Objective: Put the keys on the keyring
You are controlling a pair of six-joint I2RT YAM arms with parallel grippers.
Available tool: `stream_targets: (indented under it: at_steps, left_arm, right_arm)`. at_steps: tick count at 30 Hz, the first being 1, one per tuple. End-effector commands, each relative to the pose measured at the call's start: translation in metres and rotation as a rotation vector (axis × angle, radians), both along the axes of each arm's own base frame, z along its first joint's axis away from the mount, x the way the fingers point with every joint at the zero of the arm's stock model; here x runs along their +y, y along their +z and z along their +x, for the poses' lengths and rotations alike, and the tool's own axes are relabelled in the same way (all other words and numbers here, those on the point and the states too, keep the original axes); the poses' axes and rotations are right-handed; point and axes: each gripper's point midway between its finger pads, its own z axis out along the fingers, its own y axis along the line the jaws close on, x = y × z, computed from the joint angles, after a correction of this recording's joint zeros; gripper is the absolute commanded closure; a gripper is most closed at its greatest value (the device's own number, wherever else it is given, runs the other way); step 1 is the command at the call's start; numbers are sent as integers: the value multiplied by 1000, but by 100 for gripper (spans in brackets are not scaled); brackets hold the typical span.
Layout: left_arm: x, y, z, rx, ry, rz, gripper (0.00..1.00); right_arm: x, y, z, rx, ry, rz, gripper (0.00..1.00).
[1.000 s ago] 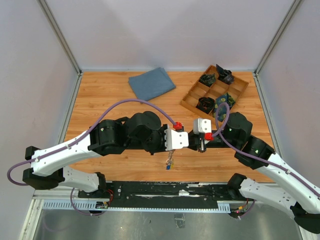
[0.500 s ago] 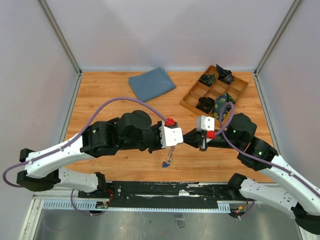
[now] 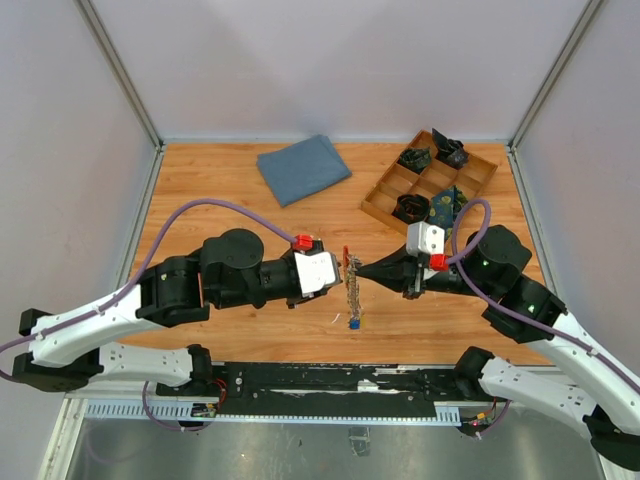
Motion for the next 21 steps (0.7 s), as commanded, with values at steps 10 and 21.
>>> stream_targets:
  at_steps: [10,21]
  left_arm:
    - [2,23,3,-41,16,-114,64]
    - [-7,12,-9,-42,-71,-71,70]
  right_arm:
    - [-6,44,-24,-61,88,107,100]
    - [-5,47,-30,-56,120,117,99]
